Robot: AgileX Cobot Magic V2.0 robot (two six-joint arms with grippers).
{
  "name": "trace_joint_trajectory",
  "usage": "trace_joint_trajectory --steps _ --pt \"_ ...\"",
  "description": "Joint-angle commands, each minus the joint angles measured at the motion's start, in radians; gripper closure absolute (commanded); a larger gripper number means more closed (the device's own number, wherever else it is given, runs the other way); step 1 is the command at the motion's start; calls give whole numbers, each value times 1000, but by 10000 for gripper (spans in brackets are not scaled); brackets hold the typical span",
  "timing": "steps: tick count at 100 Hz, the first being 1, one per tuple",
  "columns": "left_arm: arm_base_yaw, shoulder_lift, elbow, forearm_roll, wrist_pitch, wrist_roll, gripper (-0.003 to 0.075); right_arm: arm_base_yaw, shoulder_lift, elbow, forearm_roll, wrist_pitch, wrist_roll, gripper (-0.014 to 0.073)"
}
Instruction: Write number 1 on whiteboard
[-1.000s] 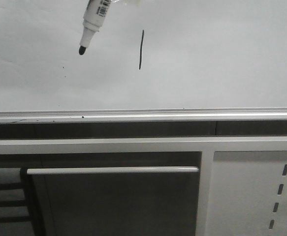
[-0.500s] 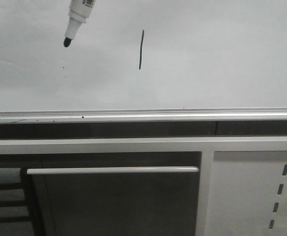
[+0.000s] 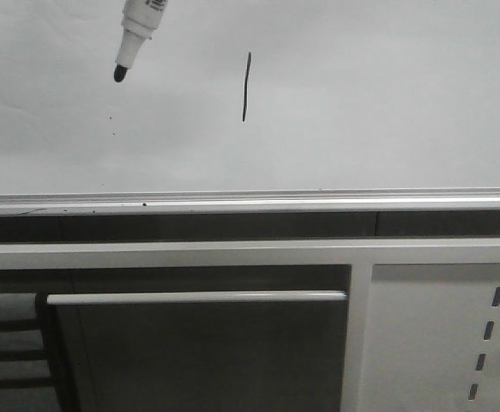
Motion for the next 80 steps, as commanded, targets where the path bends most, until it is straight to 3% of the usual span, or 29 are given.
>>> trace_joint_trajectory --steps 1,24,37,54,66,80 --pt "-3 -11 -37 -59 -34 -19 741 0 -18 -35 64 -5 -9 590" --pt "-3 -23 -37 -59 -85 -19 741 -24 -22 -35 64 -46 13 256" --pt "-3 -68 -22 -59 -171 -23 741 -89 -58 -35 64 -78 14 250" --pt "-3 -156 32 -158 -414 -19 741 -201 -126 -33 64 -53 14 251" --pt "-3 -170 40 -173 -559 -19 741 -215 -160 -26 64 -60 14 251" --pt "-3 -136 20 -173 -640 -19 741 -215 -161 -24 71 -56 14 251"
